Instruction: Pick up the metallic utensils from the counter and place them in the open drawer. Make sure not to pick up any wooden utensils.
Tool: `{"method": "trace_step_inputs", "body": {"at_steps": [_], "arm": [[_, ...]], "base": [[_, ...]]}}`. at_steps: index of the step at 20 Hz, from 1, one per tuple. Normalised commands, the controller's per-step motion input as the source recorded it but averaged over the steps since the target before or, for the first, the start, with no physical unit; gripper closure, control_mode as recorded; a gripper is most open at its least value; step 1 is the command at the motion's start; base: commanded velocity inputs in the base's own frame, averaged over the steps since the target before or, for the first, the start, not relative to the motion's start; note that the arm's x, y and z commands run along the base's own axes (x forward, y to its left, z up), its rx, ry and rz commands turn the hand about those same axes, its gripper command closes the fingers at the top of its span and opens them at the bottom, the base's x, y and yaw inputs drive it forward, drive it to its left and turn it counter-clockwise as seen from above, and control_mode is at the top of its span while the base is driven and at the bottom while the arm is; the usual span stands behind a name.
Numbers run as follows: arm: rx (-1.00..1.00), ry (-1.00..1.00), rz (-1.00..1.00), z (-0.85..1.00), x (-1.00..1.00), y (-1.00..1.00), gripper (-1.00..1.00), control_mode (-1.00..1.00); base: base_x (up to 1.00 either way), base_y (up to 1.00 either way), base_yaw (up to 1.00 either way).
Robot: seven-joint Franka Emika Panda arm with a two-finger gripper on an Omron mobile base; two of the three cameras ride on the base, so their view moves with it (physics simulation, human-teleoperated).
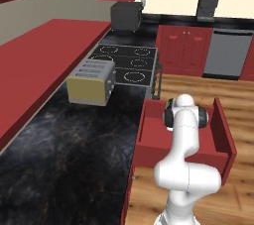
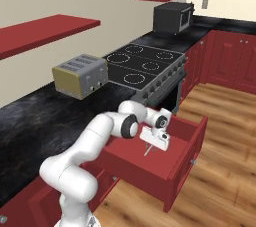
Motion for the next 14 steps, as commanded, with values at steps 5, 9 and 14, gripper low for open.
{"method": "trace_step_inputs", "body": {"at_steps": [5, 9, 14], "arm": [[0.04, 0.03, 0.00, 0.31, -0.30, -0.14, -1.00, -1.00], [0.02, 0.00, 0.00, 1.00, -0.86, 0.06, -1.00, -1.00], [0.00, -0.02, -0.01, 1.00, -0.91, 0.10, -1.00, -1.00]], "base": [[0.00, 0.00, 0.00], [0.00, 0.00, 0.00], [0.00, 0.00, 0.00]]}}
